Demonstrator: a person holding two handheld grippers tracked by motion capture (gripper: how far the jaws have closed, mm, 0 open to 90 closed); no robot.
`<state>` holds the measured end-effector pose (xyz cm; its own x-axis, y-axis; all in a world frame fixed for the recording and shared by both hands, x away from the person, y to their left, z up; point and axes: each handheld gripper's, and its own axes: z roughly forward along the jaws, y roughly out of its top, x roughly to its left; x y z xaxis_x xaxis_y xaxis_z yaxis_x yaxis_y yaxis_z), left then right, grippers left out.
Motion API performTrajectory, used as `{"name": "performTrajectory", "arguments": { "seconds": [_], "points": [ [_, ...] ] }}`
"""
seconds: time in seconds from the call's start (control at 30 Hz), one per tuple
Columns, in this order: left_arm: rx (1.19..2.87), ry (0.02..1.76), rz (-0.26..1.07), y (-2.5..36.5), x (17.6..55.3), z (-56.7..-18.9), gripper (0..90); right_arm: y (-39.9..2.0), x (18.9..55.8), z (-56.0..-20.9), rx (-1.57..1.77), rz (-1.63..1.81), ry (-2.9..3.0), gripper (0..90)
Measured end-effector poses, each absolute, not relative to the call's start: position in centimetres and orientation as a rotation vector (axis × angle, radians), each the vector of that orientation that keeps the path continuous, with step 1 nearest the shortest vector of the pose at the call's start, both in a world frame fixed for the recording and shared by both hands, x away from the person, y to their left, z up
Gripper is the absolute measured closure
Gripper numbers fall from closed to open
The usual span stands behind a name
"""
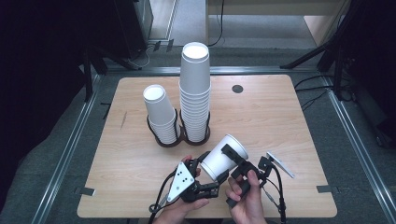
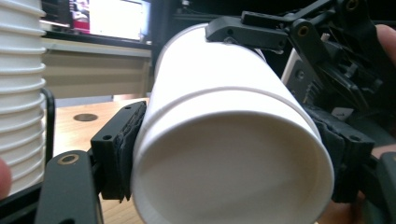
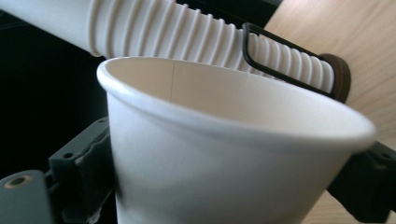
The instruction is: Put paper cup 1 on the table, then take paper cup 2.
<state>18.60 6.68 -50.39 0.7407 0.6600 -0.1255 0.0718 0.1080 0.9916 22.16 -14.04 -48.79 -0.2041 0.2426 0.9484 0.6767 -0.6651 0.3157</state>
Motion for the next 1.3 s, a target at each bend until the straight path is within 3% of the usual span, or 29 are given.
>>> {"name": "performTrajectory", "arguments": {
  "seconds": [0.2, 0.5, 1.3],
  "points": [
    [1.443, 0.683, 0.448, 7.3, 19.0, -50.1, 12.9, -14.4, 22.0, -48.1, -1.8, -2.066, -1.173, 11.3],
    [1.491, 0.741, 0.37, 8.6, 19.6, -50.1, 12.9, -15.9, 22.5, -46.9, -1.88, -2.296, -1.423, 12.2],
    [1.524, 0.815, 0.418, 10.5, 20.5, -50.2, 10.8, -16.6, 22.8, -45.4, -1.854, -2.522, -2.048, 12.5]
  ]
}}
